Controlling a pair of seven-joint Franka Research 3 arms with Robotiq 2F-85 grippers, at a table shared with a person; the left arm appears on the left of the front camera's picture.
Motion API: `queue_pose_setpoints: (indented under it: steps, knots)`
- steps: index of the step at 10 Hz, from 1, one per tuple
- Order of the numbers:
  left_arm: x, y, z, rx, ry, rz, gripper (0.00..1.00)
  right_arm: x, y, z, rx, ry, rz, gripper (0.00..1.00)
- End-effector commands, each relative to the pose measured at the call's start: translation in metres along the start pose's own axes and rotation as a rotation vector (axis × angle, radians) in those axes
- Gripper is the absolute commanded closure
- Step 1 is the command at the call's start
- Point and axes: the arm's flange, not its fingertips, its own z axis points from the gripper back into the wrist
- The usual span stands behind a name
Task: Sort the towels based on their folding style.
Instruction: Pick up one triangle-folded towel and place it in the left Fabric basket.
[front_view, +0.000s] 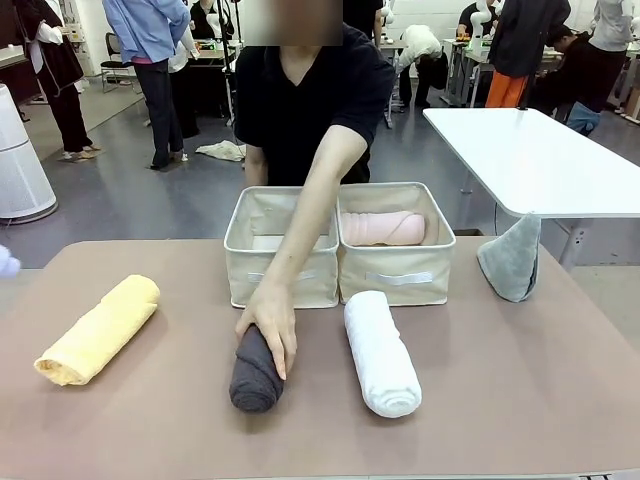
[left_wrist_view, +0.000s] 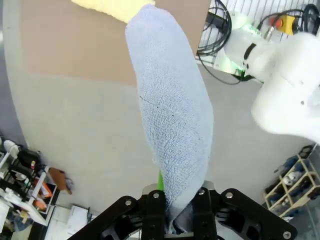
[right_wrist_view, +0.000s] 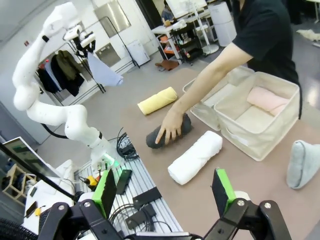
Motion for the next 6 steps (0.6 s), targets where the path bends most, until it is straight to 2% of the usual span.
queue_pose_setpoints:
  steps: [1,3,6]
  knots:
    - [0.025,0.016,-0.007,0.024,-0.003,-0.033,0.83,0.002,0.000,0.001,0.017,-0.004,0.012,0.00]
    - [0.041,0.021,-0.007,0.016,-0.020,-0.022,0.83,0.002,0.000,0.001,0.017,-0.004,0.012,0.00]
    - [0.043,0.025,-0.007,0.007,-0.036,-0.008,0.83,0.002,0.000,0.001,0.017,-0.004,0.012,0.00]
